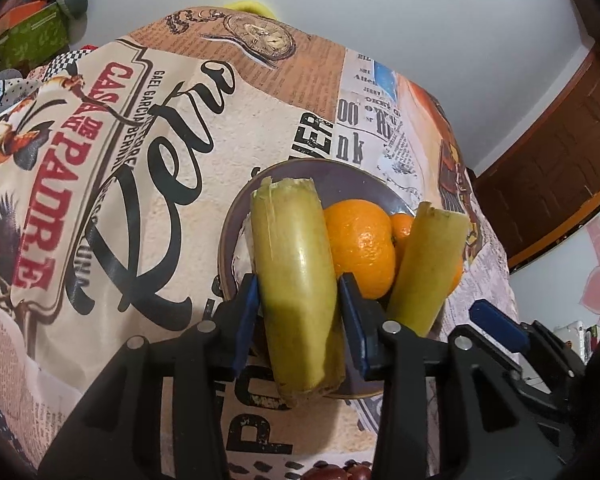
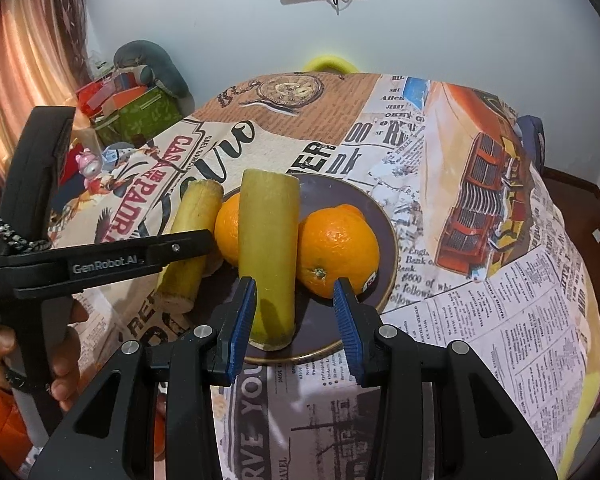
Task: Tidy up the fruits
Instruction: 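Lower both yellow cylinders onto the grey plate beside the oranges, then open both tools and lift them away from the plate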
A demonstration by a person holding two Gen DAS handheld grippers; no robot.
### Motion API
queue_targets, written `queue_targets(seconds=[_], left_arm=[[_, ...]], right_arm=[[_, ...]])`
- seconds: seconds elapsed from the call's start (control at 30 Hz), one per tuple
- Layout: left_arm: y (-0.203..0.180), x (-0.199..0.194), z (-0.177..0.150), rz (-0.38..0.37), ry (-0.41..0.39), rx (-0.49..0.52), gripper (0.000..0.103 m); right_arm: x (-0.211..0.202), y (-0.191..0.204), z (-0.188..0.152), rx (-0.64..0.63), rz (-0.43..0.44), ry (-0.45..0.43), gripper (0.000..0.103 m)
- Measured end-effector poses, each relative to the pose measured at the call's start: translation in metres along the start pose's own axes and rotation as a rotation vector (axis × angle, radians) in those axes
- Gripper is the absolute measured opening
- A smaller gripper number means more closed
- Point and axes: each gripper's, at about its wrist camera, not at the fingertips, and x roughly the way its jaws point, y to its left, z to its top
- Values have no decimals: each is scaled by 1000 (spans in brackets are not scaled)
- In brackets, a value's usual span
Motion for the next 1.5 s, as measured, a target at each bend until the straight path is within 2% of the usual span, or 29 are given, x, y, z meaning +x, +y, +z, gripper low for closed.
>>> queue_targets(seconds=[0.13,0.27,0.4,0.5,0.6,0.77,0.97,1.1,1.27,1.5], left_arm=[[-4,1,-1,14,12,52,41],[-5,-3,-2,9,31,61,41],[-7,-13,-7,2,30,82,46],[-12,-23,-10,7,23,108,46],[-16,-39,-15,11,2,129,46],[-22,-74,-26,39,-55,179,47],[-21,-117,-42,44,-117,209,54],[-16,-141,-55,63,-145,229,58],[-4,-165,-73,91,-174,246,62],[12,-173,-94,136,-178,270,70]], right_arm=[[0,0,0,1,0,3,37],[-3,0,-1,3,2,6,37],[-9,2,-2,3,-2,6,37],[-17,6,-2,3,1,-3,41],[-28,12,-3,-6,-6,-18,45],[-48,24,-5,-22,-9,-42,45],[-72,42,-10,-38,-10,-77,53],[-84,54,-17,-47,-10,-91,54],[-87,66,-26,-54,-3,-83,54],[-75,78,-43,-51,9,-31,56]])
